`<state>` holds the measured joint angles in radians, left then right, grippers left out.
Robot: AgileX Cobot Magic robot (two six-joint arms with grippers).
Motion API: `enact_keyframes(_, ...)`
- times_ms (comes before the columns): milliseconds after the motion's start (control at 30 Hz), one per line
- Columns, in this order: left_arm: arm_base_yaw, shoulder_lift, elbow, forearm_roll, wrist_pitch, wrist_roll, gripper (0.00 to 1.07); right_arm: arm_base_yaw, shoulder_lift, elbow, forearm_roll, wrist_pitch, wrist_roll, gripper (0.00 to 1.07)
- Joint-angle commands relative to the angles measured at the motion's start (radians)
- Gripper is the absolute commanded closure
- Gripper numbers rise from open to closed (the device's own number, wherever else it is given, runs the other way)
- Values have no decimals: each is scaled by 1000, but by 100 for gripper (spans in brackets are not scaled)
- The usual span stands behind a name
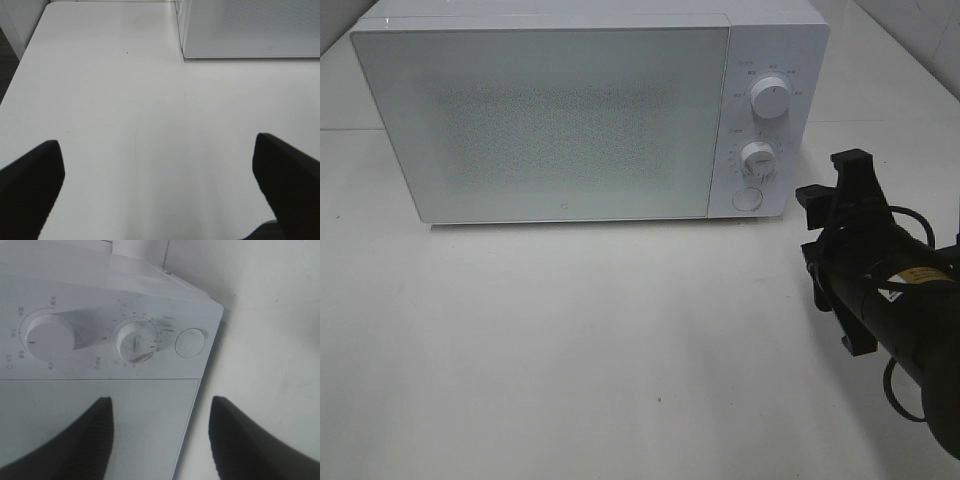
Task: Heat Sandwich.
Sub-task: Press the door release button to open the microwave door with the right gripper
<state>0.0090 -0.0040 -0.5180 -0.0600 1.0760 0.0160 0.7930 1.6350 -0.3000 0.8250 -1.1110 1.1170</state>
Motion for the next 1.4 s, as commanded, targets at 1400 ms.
enact_keyframes(1400, -2, -17, 1, -8, -4, -3, 9, -104, 239, -175, -165, 10, 287, 107)
